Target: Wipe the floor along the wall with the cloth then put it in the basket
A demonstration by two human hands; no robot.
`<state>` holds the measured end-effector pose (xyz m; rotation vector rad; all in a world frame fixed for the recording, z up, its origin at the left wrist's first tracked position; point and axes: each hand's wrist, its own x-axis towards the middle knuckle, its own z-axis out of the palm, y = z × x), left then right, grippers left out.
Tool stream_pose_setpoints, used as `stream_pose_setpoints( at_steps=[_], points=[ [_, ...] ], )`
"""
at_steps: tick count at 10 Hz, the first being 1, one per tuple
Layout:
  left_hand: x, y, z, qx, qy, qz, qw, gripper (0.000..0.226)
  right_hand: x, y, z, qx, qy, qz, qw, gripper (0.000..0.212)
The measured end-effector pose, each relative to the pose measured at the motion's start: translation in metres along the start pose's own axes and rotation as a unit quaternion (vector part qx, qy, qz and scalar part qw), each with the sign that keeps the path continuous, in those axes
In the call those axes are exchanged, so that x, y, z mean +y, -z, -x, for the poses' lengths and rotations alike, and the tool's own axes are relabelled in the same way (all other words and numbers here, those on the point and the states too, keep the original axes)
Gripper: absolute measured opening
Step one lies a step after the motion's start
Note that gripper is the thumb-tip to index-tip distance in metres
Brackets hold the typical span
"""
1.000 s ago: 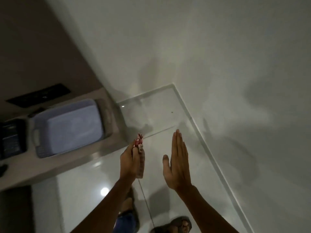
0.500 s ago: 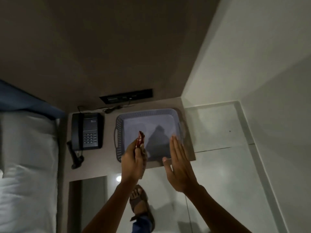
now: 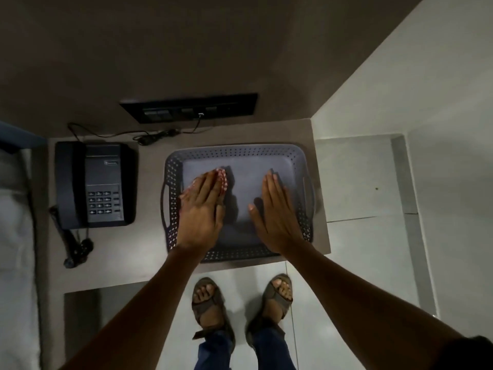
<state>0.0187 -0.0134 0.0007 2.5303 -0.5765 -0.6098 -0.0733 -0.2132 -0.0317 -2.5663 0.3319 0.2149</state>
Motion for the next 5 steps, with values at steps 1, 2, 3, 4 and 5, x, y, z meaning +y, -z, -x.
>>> stream_pose_setpoints(
  at_steps=[1,2,3,4,5],
  points=[
    [-0.016,-0.021,-0.002,-0.036,-0.013,-0.040,0.998,0.072,0.011,-0.013,-0.008,0.010,0.001,0.021,1.000,0.080],
    [-0.031,-0.033,-0.004,-0.015,-0.034,-0.095,0.995,0.071,0.019,-0.021,-0.013,0.002,-0.002,0.072,0.997,0.085],
    [-0.036,-0.039,-0.004,-0.001,-0.037,-0.113,0.993,0.071,0.022,-0.028,-0.014,-0.007,-0.006,0.080,0.997,0.085],
    [-0.024,-0.025,-0.005,-0.025,-0.028,-0.098,0.995,0.071,0.011,-0.007,-0.014,-0.033,-0.008,0.044,0.998,0.082],
    [-0.013,-0.013,0.000,-0.061,-0.031,-0.060,0.996,0.073,-0.006,0.015,-0.009,0.051,0.033,-0.014,0.998,0.073]
  ],
)
